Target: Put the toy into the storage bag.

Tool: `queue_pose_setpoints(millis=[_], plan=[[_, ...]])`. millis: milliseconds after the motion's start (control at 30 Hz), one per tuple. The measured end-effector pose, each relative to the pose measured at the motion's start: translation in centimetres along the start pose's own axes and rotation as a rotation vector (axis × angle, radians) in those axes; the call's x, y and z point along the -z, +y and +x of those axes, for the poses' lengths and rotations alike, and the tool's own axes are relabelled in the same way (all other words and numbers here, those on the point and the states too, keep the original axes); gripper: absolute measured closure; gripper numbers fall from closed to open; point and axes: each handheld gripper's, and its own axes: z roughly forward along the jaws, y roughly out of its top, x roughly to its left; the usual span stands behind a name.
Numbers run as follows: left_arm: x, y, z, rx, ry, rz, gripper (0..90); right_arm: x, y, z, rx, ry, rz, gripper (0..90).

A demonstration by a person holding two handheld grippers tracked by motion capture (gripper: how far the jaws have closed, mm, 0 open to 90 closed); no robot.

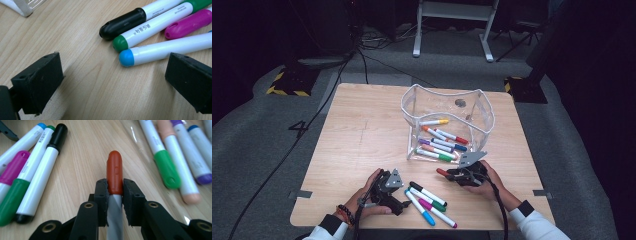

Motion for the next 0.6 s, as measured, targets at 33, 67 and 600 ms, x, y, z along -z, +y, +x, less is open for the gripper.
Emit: queue_pose_setpoints(millis=[33,67,600], plan=[[0.0,0.0,0.0,0.001,0.0,0.0,1.6,0.6,-0.3,-0.1,-0.012,-0.001,-0.012,74.7],[0.0,0.0,0.0,0.001,0.0,0.0,1.7,1.2,-0.5,-0.2,-0.01,-0.01,-0.017,74.8],[-0.1,0.1,0.1,-0.002,-0.003,-0.002,1.5,10.3,0.9,0.8,0.013,-0.078,-0.163,74.8]])
